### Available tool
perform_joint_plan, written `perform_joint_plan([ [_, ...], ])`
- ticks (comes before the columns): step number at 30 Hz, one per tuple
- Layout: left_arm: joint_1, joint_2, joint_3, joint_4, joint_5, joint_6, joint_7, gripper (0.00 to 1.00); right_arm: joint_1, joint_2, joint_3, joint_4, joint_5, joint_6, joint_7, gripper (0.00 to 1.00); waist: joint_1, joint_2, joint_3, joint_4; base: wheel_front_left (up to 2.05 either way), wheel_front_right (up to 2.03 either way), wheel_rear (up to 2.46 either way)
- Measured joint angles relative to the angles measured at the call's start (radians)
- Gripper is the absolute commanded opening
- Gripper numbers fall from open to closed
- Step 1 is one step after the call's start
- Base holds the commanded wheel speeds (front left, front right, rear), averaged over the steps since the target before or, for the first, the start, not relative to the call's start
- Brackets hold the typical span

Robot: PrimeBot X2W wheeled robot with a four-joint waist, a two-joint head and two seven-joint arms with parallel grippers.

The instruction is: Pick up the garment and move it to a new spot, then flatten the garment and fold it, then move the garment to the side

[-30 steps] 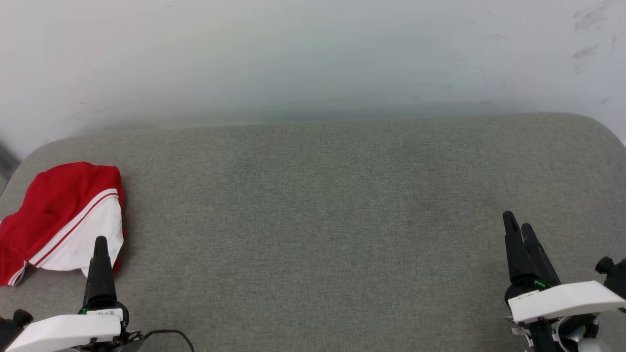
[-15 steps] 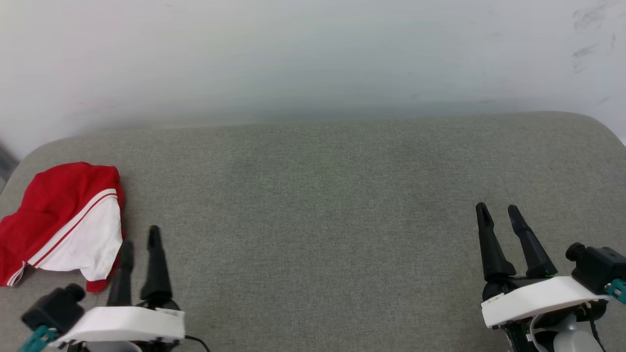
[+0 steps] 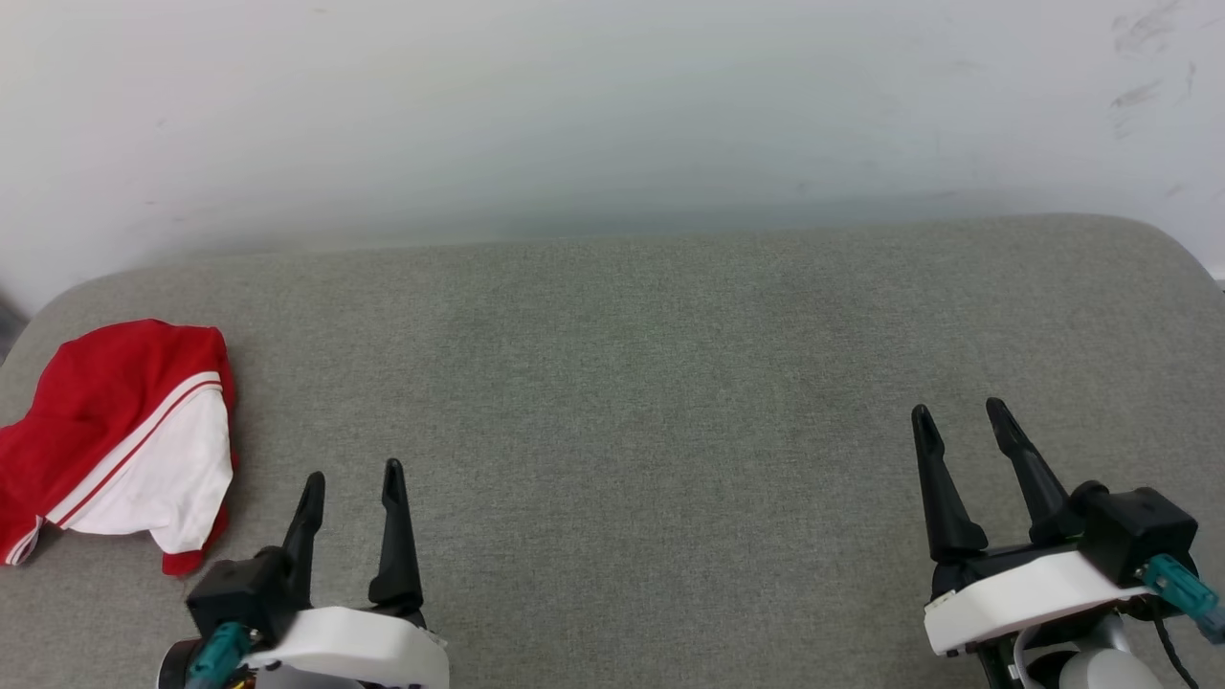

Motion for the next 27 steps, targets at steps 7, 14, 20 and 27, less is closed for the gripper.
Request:
perform_joint_plan([
  [7, -0.004, 0.084, -0.133, 0.021, 0.068, 0.154, -0.017, 1.0, 0.001, 0.0, 0.005, -0.008, -0.101, 0.0, -0.018, 1.0, 0.0001, 0.0, 0.0, -0.004, 0.0, 0.0, 0.0],
  [14, -0.018, 0.13, -0.227, 0.021, 0.095, 0.246, -0.035, 1.0, 0.004, 0.0, 0.013, -0.009, -0.169, 0.0, -0.037, 1.0, 0.0, 0.0, 0.0, -0.007, 0.0, 0.0, 0.0],
  [20, -0.023, 0.14, -0.261, -0.001, 0.109, 0.272, -0.046, 1.0, 0.005, 0.0, 0.016, -0.01, -0.218, 0.0, -0.052, 1.0, 0.0, 0.0, -0.001, -0.009, 0.0, 0.0, 0.0],
  [27, -0.001, 0.108, -0.215, -0.021, 0.102, 0.198, -0.062, 1.0, 0.014, 0.0, 0.0, 0.0, -0.178, 0.0, -0.065, 1.0, 0.0, 0.0, -0.002, -0.011, 0.0, 0.0, 0.0],
])
